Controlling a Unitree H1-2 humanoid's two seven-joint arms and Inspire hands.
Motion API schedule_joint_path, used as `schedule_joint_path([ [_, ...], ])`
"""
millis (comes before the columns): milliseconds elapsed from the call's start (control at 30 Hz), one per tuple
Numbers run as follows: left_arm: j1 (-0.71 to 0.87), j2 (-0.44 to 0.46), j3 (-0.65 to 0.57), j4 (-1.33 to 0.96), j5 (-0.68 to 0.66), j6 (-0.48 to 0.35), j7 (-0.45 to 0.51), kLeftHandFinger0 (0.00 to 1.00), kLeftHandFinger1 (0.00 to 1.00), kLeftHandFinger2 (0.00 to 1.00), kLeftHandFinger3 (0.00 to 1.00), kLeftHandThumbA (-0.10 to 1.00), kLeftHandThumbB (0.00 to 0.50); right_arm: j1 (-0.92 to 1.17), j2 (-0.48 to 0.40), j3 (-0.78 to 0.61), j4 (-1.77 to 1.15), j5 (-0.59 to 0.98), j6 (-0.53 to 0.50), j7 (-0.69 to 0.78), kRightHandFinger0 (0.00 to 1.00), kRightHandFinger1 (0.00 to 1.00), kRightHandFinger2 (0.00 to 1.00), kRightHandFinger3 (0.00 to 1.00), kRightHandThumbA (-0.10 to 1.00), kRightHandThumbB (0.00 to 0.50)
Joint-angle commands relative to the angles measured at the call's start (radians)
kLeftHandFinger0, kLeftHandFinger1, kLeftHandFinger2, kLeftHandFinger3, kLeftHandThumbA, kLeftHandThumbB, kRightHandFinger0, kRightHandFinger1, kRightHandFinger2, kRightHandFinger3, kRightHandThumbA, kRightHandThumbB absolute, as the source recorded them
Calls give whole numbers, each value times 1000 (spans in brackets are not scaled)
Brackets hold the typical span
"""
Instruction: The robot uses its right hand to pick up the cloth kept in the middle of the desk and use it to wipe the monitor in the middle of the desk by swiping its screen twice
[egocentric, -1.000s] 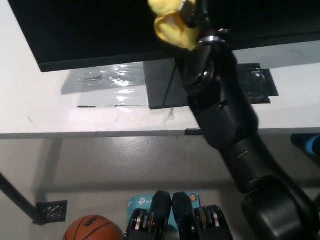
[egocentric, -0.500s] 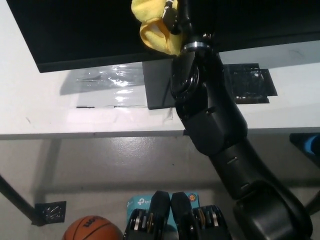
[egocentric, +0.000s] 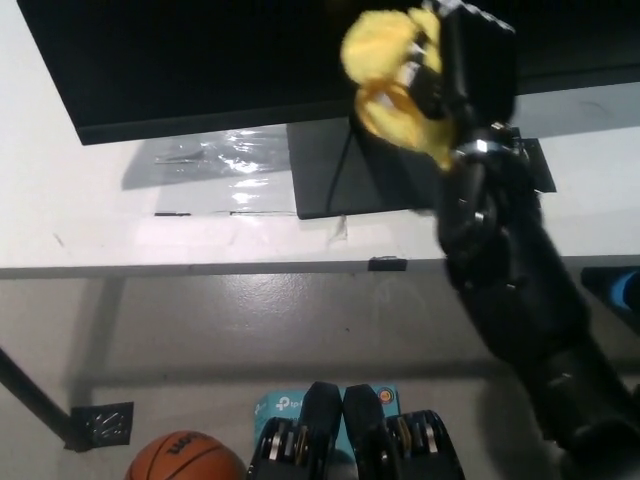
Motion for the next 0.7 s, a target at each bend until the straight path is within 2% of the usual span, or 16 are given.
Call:
schedule_joint_path([
  [0, 10, 11, 15, -10, -1, -8, 5, 594, 603, 720, 810, 796, 379, 1, -74, -6, 16, 29, -112, -17, 0, 0, 240, 400, -100, 169],
  [33, 11, 10, 16, -11, -1, -9, 6, 595, 603, 719, 812, 796, 379, 1, -80, -7, 35, 35, -122, -25, 0, 0, 244, 378, -100, 149],
  [133, 11, 14, 16, -14, 7, -8, 9, 589, 594, 713, 803, 811, 375, 2, -117, -11, 122, 46, -144, -43, 0, 24, 290, 372, -100, 152],
  [167, 12, 13, 19, -14, 2, -5, 9, 590, 594, 711, 799, 798, 378, 9, -130, -13, 129, 49, -139, -32, 0, 36, 339, 241, -100, 138],
  [200, 15, 14, 22, -19, -4, -5, 6, 590, 593, 712, 802, 790, 375, 20, -139, -32, 144, 59, -124, -44, 0, 43, 404, 249, -100, 164],
  [233, 15, 14, 24, -18, -4, -6, 8, 587, 590, 715, 805, 788, 382, 18, -145, -31, 163, 57, -119, -46, 0, 74, 467, 157, -100, 112],
  [267, 16, 11, 26, -17, -3, -7, 11, 585, 589, 717, 807, 788, 383, 16, -154, -32, 191, 54, -112, -48, 0, 124, 540, 133, -100, 92],
  [300, 18, 9, 29, -20, -8, 5, 9, 597, 597, 721, 810, 784, 395, 9, -162, -25, 219, 41, -98, -47, 0, 148, 578, 330, -100, 85],
  [367, 16, 11, 25, -11, 4, -23, 14, 591, 591, 714, 800, 789, 368, -3, -181, -22, 274, 43, -118, -62, 0, 138, 569, 241, -100, 63],
  [400, 16, 11, 27, -12, 2, -21, 14, 589, 590, 714, 798, 786, 368, -9, -185, -22, 288, 45, -121, -64, 0, 146, 542, 176, -100, 16],
  [467, 17, 9, 29, -24, 1, 0, 13, 587, 593, 716, 799, 779, 370, -17, -192, -24, 315, 52, -125, -69, 0, 111, 449, 136, -100, 10],
  [500, 17, 8, 30, -22, -2, -2, 12, 576, 585, 710, 795, 766, 362, -31, -202, -12, 351, 34, -90, -53, 0, 134, 467, 204, -100, 33],
  [567, 16, 11, 35, -27, -4, -3, 13, 573, 584, 703, 790, 771, 365, -47, -198, -12, 391, 41, -113, -79, 0, 120, 437, 136, -100, 33],
  [600, 14, 11, 34, -19, -4, -11, 14, 574, 583, 702, 787, 773, 364, -48, -197, -12, 403, 45, -111, -80, 0, 134, 460, 308, -100, 37],
  [633, 13, 9, 37, -13, -10, -13, 10, 587, 589, 703, 788, 780, 380, -48, -195, -12, 414, 46, -108, -81, 0, 145, 477, 554, -100, 78],
  [667, 13, 9, 37, -12, -11, -13, 9, 590, 589, 703, 788, 780, 381, -49, -195, -11, 418, 47, -109, -82, 0, 111, 432, 569, -100, 82],
])
